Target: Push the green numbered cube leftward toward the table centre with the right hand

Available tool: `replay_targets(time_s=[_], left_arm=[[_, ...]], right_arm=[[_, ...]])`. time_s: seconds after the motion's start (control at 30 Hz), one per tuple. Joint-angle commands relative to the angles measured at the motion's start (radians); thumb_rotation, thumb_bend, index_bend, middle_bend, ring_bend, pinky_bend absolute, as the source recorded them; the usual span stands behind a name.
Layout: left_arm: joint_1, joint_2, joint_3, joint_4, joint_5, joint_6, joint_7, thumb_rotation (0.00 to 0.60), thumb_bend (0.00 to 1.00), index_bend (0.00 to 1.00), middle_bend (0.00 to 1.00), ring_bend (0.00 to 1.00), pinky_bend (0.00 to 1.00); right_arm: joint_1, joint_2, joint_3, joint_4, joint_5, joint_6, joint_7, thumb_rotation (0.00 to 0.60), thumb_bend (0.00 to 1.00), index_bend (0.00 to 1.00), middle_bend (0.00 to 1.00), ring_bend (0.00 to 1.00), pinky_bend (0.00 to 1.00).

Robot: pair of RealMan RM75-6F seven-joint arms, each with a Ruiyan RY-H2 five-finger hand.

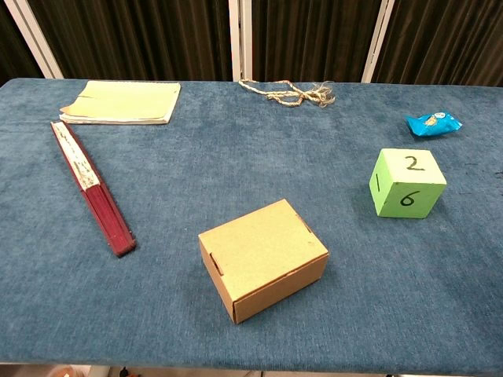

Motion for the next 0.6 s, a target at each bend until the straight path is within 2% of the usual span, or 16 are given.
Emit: replay_targets(time_s=[0.03, 0.2, 0.37, 0.5, 0.57, 0.6], left_arm=[[-0.001, -0.002, 0.0, 0.002, -0.002, -0.003, -0.002, 0.6, 0.05, 0.21, 0.16, 0.13, 0.16], [0.0, -0.006, 0.002, 0.008, -0.002, -0.007, -0.006, 0.6, 0.05, 0.21, 0.16, 0.13, 0.16], [0.0, -0.011, 0.001, 0.014, 0.001, -0.006, -0.014, 0.6, 0.05, 0.21, 0.16, 0.13, 0.16], [-0.002, -0.016, 0.002, 0.019, 0.011, -0.005, -0.017, 0.6, 0.05, 0.21, 0.16, 0.13, 0.16], [-0.002, -0.018, 0.004, 0.02, 0.014, -0.005, -0.016, 0.6, 0.05, 0.21, 0.16, 0.13, 0.16], [-0.001, -0.019, 0.005, 0.02, 0.016, -0.004, -0.015, 0.6, 0.05, 0.21, 0.16, 0.13, 0.16]], right_arm=[[0.004, -0.001, 0.0, -0.004, 0.001, -0.006, -0.006, 0.6, 0.25, 0.0, 0.0, 0.0, 0.0], [0.012, 0.005, -0.001, -0.019, 0.006, -0.025, -0.023, 0.6, 0.27, 0.0, 0.0, 0.0, 0.0], [0.035, 0.032, 0.009, -0.057, 0.031, -0.071, -0.039, 0.6, 0.35, 0.0, 0.01, 0.0, 0.0], [0.091, 0.092, 0.028, -0.122, 0.135, -0.214, -0.018, 0.6, 0.52, 0.01, 0.0, 0.0, 0.0], [0.118, 0.115, 0.04, -0.147, 0.191, -0.28, -0.016, 0.6, 0.67, 0.04, 0.0, 0.0, 0.0], [0.134, 0.127, 0.047, -0.16, 0.224, -0.32, -0.018, 0.6, 0.71, 0.06, 0.0, 0.0, 0.0]])
